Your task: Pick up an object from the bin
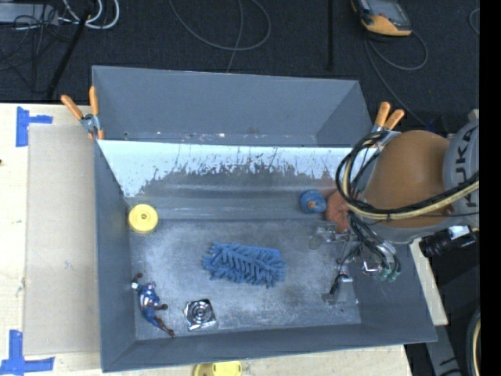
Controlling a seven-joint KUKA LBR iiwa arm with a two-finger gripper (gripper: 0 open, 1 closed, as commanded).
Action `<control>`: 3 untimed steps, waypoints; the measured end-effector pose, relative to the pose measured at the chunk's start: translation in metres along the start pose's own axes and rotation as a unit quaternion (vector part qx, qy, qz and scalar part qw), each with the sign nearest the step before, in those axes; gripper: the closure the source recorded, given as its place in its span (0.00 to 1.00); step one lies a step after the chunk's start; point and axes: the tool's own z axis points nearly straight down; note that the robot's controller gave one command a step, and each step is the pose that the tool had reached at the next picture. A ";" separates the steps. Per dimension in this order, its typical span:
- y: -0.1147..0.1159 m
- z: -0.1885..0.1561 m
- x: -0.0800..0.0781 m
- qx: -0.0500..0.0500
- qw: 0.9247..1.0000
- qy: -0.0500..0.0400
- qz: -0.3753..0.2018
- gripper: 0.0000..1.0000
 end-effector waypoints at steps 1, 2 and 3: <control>0.000 -0.004 -0.002 0.000 1.000 -0.004 -0.001 0.00; 0.045 0.036 -0.024 0.002 1.000 -0.007 -0.027 0.00; 0.059 0.077 -0.033 -0.001 0.999 -0.004 -0.040 0.00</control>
Offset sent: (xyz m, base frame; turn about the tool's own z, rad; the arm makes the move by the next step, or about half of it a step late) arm 0.0336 0.0738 -0.0619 -0.0896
